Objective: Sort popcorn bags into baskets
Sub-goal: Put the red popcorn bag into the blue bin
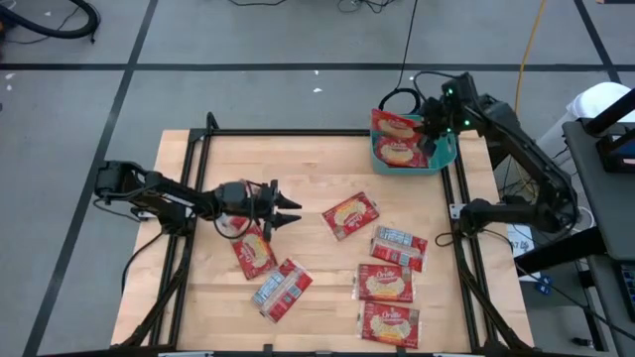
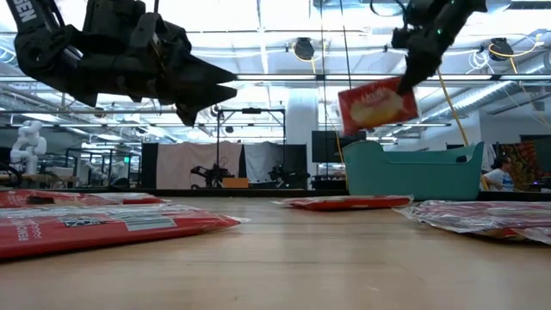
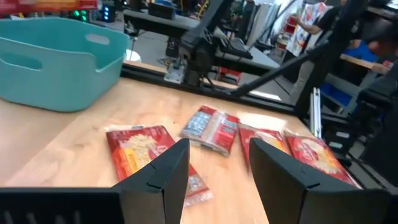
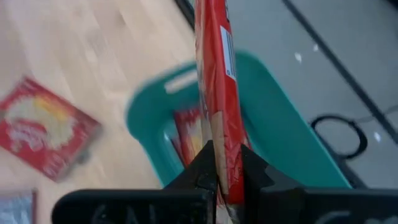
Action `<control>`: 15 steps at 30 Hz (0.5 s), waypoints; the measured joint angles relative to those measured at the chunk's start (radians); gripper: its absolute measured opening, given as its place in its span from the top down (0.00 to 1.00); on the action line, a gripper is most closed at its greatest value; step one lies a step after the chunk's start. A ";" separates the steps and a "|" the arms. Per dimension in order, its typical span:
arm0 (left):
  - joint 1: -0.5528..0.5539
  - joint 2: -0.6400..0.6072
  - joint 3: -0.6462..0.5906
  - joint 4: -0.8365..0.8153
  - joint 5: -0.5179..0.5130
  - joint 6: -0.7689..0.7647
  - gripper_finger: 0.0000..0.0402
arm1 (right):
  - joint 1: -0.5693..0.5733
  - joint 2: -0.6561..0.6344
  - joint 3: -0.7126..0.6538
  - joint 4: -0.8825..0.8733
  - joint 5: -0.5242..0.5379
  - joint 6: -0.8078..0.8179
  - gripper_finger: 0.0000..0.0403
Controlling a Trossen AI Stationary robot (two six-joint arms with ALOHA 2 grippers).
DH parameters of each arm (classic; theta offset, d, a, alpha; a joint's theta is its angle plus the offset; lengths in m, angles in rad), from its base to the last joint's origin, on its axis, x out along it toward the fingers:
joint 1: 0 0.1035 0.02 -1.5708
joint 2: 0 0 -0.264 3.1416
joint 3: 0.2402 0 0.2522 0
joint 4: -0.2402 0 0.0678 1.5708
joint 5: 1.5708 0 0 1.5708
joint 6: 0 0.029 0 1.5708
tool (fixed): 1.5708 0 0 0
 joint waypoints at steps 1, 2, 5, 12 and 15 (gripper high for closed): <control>-0.004 0.000 0.000 -0.006 0.000 0.006 0.58 | -0.022 0.011 0.000 -0.019 0.000 -0.022 0.97; -0.008 0.000 0.000 -0.011 -0.001 0.012 0.58 | -0.042 0.021 0.000 -0.032 -0.001 -0.040 0.97; -0.011 0.000 0.000 -0.015 -0.001 0.022 0.58 | -0.089 0.047 0.000 -0.037 -0.004 -0.061 0.97; -0.011 0.000 0.000 -0.016 -0.010 0.061 0.58 | -0.134 0.130 0.000 -0.089 -0.008 -0.099 0.97; -0.011 0.000 0.000 -0.016 -0.019 0.065 0.58 | -0.136 0.181 0.000 -0.134 -0.013 -0.136 0.97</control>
